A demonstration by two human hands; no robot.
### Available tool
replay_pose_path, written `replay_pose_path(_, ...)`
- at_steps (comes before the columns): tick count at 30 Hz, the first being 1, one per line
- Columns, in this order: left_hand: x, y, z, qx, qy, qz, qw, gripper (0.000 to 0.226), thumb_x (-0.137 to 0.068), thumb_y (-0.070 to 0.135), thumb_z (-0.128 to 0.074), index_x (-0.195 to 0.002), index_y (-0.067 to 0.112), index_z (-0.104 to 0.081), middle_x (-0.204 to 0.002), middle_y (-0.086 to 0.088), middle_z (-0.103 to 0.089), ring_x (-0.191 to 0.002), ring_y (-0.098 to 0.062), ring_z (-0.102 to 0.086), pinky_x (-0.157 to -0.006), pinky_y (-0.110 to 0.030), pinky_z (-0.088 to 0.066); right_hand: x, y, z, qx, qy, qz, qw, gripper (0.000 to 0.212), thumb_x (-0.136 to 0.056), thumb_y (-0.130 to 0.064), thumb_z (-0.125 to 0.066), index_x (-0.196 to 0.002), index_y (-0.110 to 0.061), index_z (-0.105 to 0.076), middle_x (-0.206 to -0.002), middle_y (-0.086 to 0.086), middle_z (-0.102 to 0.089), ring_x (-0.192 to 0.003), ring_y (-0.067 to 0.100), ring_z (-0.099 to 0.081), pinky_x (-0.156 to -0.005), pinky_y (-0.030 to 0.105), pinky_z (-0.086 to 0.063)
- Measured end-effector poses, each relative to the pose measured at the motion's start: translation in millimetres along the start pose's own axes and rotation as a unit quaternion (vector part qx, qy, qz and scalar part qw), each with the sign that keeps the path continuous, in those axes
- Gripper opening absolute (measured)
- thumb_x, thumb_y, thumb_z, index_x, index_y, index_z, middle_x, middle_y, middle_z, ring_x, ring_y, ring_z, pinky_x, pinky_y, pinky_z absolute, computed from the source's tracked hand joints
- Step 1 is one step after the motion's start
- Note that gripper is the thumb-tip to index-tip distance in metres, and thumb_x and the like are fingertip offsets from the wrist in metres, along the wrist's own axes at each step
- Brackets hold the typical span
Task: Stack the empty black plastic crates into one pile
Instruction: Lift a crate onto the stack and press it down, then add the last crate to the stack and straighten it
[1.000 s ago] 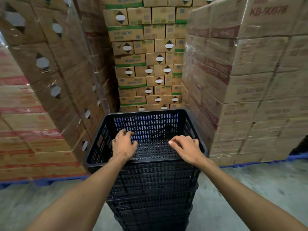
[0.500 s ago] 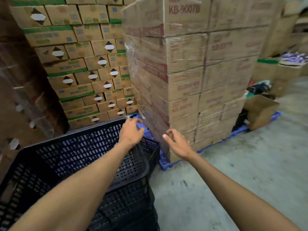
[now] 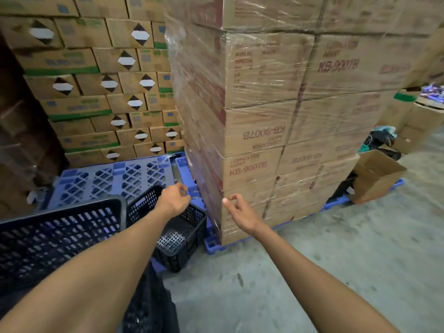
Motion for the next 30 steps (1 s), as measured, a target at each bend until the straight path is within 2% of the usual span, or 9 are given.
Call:
replay_pose_path(5, -34.3, -31.9, -26.3, 0.052, -0.018, 0.087, 0.995, 0.013, -0.089, 0.026, -0.06, -0.097, 0.018, -0.053, -0.096, -0.013, -0.062, -0.081, -0.027, -0.055, -0.075, -0.038, -0.046, -53.8, 21.6, -5.9, -0.045, -0.051, -0.043, 0.997, 0.063, -0.082, -0.066, -0.05, -0.116, -0.015, -0.047, -0.091, 0.0, -0.054, -0.089, 0.018, -0.054, -0.093, 0.044, -0.048)
replay_pose_path(9, -61.8, -53.9, -49.2, 0.122, -0.016, 0.17, 0.978, 0.013, -0.089, 0.023, -0.062, -0.097, 0.019, -0.052, -0.104, -0.012, -0.06, -0.087, -0.025, -0.054, -0.08, -0.035, -0.046, -110.9, 34.1, -10.1, -0.04, -0.094, -0.053, 0.993, 0.024, -0.098, -0.035, -0.049, -0.105, -0.013, -0.046, -0.092, 0.007, -0.054, -0.08, 0.016, -0.051, -0.066, 0.02, -0.041)
replay_pose_path(13, -80.8, -83.4, -69.6, 0.216, -0.001, 0.258, 0.942, 0.014, -0.089, 0.011, -0.062, -0.097, 0.014, -0.051, -0.123, -0.015, -0.056, -0.111, -0.032, -0.056, -0.099, -0.042, -0.047, -165.0, 50.3, -22.5, -0.091, -0.136, -0.087, 0.983, 0.018, -0.097, -0.03, -0.052, -0.091, -0.016, -0.042, -0.078, 0.003, -0.046, -0.063, 0.011, -0.046, -0.046, 0.016, -0.04)
replay_pose_path(16, -97.0, -108.6, -82.2, 0.255, 0.024, 0.297, 0.92, 0.016, -0.092, 0.007, -0.058, -0.103, 0.011, -0.047, -0.116, -0.011, -0.048, -0.104, -0.026, -0.049, -0.102, -0.043, -0.042, -202.2, 63.1, -39.2, -0.104, -0.176, -0.119, 0.972, 0.022, -0.095, -0.036, -0.054, -0.096, -0.017, -0.044, -0.078, 0.003, -0.047, -0.057, 0.011, -0.044, -0.039, 0.015, -0.035)
replay_pose_path(20, -115.9, -141.5, -101.1, 0.273, 0.032, 0.345, 0.897, 0.019, -0.094, 0.01, -0.056, -0.108, 0.014, -0.044, -0.115, -0.011, -0.047, -0.102, -0.028, -0.048, -0.091, -0.043, -0.04, -241.2, 88.8, -81.1, -0.083, -0.224, -0.179, 0.954, 0.033, -0.092, -0.046, -0.055, -0.108, -0.019, -0.046, -0.08, 0.001, -0.054, -0.055, 0.013, -0.046, -0.048, 0.022, -0.031)
replay_pose_path(22, -123.5, -169.3, -120.6, 0.286, 0.043, 0.375, 0.881, 0.015, -0.093, 0.005, -0.055, -0.104, 0.011, -0.046, -0.104, -0.015, -0.051, -0.092, -0.028, -0.047, -0.087, -0.049, -0.04, -255.8, 107.5, -106.0, -0.073, -0.242, -0.2, 0.947, 0.039, -0.091, -0.046, -0.057, -0.114, -0.016, -0.046, -0.082, 0.0, -0.056, -0.059, 0.013, -0.05, -0.05, 0.023, -0.038)
replay_pose_path(24, -139.6, -206.4, -151.3, 0.305, 0.057, 0.416, 0.855, 0.025, -0.092, 0.003, -0.055, -0.117, 0.003, -0.049, -0.098, -0.015, -0.053, -0.089, -0.035, -0.053, -0.087, -0.052, -0.041, -279.3, 133.9, -140.2, -0.071, -0.256, -0.234, 0.935, 0.045, -0.089, -0.05, -0.058, -0.118, -0.017, -0.046, -0.09, 0.0, -0.058, -0.071, 0.015, -0.056, -0.06, 0.028, -0.047)
replay_pose_path(27, -161.0, -249.8, -198.0, 0.299, 0.069, 0.448, 0.839, 0.044, -0.088, 0.009, -0.063, -0.128, 0.002, -0.045, -0.113, -0.016, -0.057, -0.109, -0.036, -0.057, -0.094, -0.043, -0.046, -310.7, 172.5, -185.2, -0.088, -0.257, -0.303, 0.914, 0.05, -0.088, -0.051, -0.059, -0.127, -0.024, -0.042, -0.112, 0.001, -0.055, -0.091, 0.022, -0.059, -0.07, 0.038, -0.053)
replay_pose_path(30, -184.5, -283.2, -232.7, 0.326, 0.082, 0.471, 0.816, 0.045, -0.087, 0.009, -0.065, -0.127, 0.004, -0.045, -0.109, -0.014, -0.057, -0.096, -0.028, -0.055, -0.083, -0.037, -0.046, -341.8, 212.3, -229.0, -0.121, -0.242, -0.357, 0.894, 0.06, -0.087, -0.049, -0.061, -0.136, -0.025, -0.035, -0.124, 0.006, -0.046, -0.097, 0.028, -0.055, -0.07, 0.044, -0.054)
Point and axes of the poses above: each hand's wrist, its own x-axis away from the middle knuckle, its own z-axis out of the back of the hand, y = z × x, the point moved 3 cm from there along -x, towards the middle knuckle
